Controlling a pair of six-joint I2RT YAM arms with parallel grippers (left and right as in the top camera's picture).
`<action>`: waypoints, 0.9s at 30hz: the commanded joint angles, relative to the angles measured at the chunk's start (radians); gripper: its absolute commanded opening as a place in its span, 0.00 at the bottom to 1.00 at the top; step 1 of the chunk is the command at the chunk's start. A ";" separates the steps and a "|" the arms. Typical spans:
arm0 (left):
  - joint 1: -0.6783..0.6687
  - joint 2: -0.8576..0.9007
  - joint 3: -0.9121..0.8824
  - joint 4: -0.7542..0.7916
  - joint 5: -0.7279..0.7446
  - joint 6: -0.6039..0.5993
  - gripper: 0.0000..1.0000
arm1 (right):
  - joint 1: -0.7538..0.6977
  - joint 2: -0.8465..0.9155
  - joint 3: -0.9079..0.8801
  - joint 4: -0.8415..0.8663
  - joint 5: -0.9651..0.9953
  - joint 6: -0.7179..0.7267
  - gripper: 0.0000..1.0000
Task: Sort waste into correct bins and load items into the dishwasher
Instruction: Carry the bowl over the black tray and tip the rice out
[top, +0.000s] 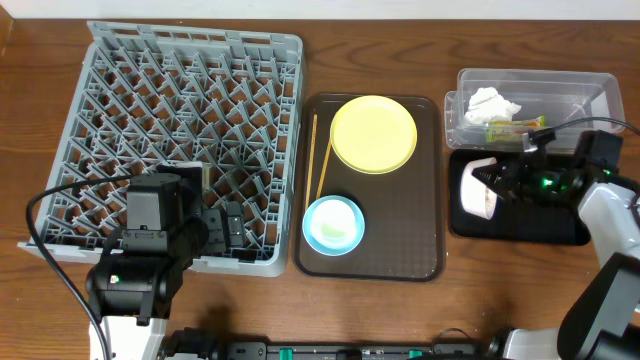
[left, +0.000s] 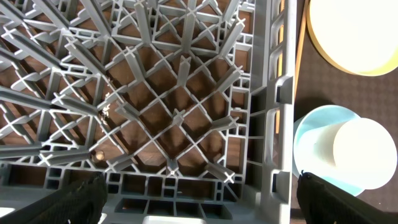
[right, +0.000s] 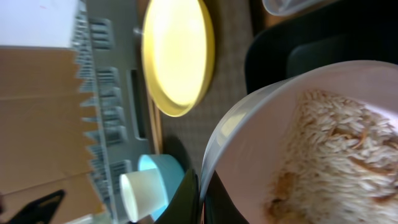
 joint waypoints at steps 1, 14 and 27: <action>-0.002 -0.002 0.019 0.000 0.010 -0.006 0.98 | -0.038 0.032 -0.002 0.014 -0.189 -0.014 0.01; -0.002 -0.002 0.019 0.000 0.010 -0.006 0.98 | -0.185 0.108 -0.002 0.039 -0.354 -0.011 0.01; -0.002 -0.002 0.019 0.000 0.010 -0.006 0.98 | -0.368 0.108 -0.002 0.140 -0.363 0.055 0.01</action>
